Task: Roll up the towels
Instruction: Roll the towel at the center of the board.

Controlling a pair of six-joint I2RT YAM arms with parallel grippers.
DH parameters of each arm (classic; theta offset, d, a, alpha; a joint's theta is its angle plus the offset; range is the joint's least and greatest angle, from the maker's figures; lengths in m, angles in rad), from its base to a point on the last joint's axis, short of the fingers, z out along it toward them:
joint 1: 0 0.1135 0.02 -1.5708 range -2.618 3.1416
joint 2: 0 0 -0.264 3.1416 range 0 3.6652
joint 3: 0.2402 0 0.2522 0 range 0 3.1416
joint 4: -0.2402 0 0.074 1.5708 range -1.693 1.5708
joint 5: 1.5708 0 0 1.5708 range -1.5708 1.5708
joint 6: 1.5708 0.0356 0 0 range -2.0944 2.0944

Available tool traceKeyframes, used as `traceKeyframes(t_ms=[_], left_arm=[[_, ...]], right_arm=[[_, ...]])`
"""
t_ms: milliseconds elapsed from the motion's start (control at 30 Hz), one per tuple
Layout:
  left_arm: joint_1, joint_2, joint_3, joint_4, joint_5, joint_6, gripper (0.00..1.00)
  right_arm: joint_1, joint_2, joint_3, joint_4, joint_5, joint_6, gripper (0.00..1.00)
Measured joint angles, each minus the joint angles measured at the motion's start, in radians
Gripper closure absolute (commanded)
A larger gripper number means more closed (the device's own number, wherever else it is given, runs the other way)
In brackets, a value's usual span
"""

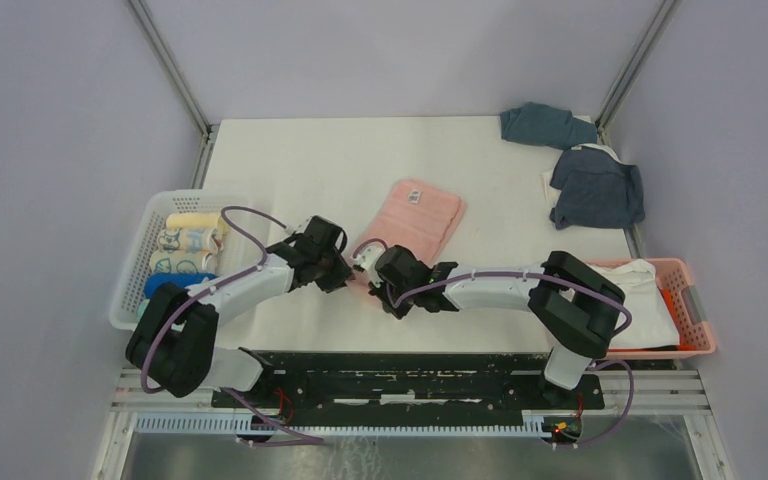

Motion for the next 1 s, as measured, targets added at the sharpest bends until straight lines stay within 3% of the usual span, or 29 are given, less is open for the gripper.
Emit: traceKeyframes(t_ms=[233,367,667,1000], left_arm=[[0.073,-0.117,-0.002,-0.003,0.034,0.027,0.32],[0.156,-0.205,-0.038,0.011,0.088,0.048,0.26],[0.212,-0.352,-0.195,0.055,0.209,0.071,0.19],[0.228,-0.334,-0.311,0.188,0.322,0.062,0.24]], right_arm=[[-0.153,0.003,0.002,-0.004,-0.348,0.111,0.99],[-0.246,0.046,0.004,0.038,-0.541,0.201,0.98],[-0.365,0.176,0.021,0.129,-0.820,0.387,0.98],[-0.435,0.290,0.072,0.141,-0.971,0.488,0.97]])
